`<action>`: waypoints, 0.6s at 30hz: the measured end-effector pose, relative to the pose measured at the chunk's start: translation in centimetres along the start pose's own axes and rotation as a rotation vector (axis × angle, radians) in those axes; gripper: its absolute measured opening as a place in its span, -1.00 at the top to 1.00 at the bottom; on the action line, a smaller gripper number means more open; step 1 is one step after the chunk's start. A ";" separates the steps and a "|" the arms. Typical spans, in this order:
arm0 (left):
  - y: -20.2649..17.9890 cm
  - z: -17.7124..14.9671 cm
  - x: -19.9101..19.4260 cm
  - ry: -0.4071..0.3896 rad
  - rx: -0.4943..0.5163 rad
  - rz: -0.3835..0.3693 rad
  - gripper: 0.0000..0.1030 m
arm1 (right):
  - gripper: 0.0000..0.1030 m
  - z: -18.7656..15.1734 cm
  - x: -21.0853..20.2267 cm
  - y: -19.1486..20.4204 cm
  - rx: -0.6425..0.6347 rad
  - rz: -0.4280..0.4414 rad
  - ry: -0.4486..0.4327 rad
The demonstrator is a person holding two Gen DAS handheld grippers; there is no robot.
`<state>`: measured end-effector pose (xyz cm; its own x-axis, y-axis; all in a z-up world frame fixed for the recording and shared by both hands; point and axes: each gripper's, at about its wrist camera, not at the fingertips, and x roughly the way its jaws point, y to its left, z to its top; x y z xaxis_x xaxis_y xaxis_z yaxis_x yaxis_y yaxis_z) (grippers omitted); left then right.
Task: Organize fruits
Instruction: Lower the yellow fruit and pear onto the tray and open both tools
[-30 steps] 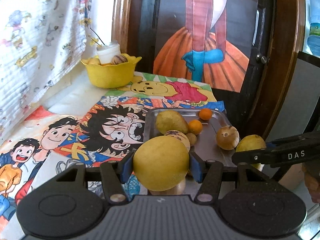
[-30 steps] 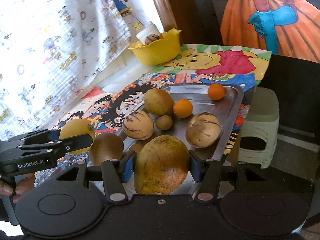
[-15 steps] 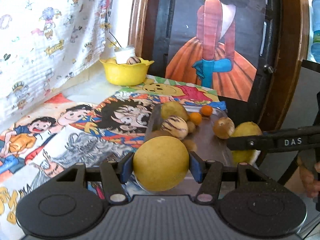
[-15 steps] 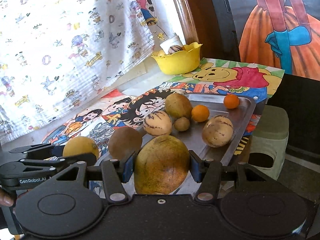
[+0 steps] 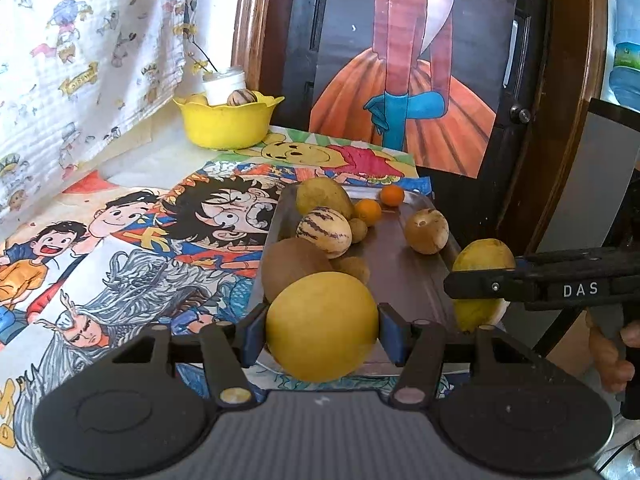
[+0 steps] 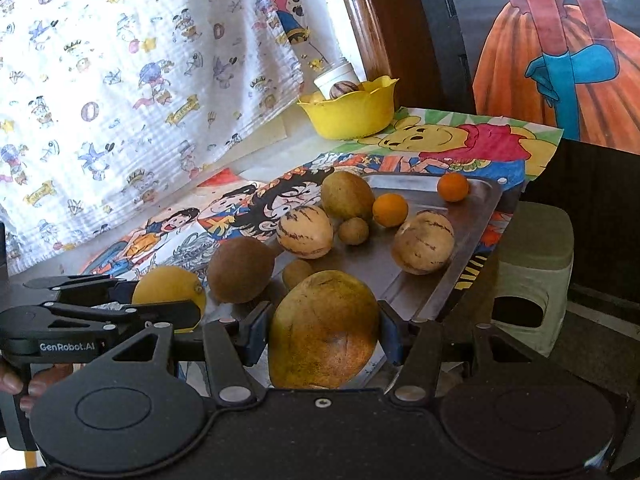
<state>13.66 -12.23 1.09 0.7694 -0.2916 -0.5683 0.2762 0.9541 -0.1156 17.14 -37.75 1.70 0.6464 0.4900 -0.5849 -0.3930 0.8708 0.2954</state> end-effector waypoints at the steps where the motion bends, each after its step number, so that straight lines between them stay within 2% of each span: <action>1: 0.0 0.0 0.3 0.006 -0.001 -0.002 -0.20 | -0.10 -0.1 0.1 -0.1 -0.003 0.001 0.004; 5: 0.1 -0.2 1.2 0.030 -0.006 -0.008 -0.20 | -0.10 -0.3 0.7 -0.6 -0.010 0.003 0.017; 18: 0.3 0.2 3.3 0.028 0.003 -0.011 -0.20 | -0.10 0.7 3.0 -2.1 -0.010 0.013 0.014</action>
<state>16.45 -12.88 -0.64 0.7499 -0.2999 -0.5896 0.2865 0.9506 -0.1192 20.38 -38.02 -0.13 0.6322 0.5002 -0.5917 -0.4077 0.8642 0.2949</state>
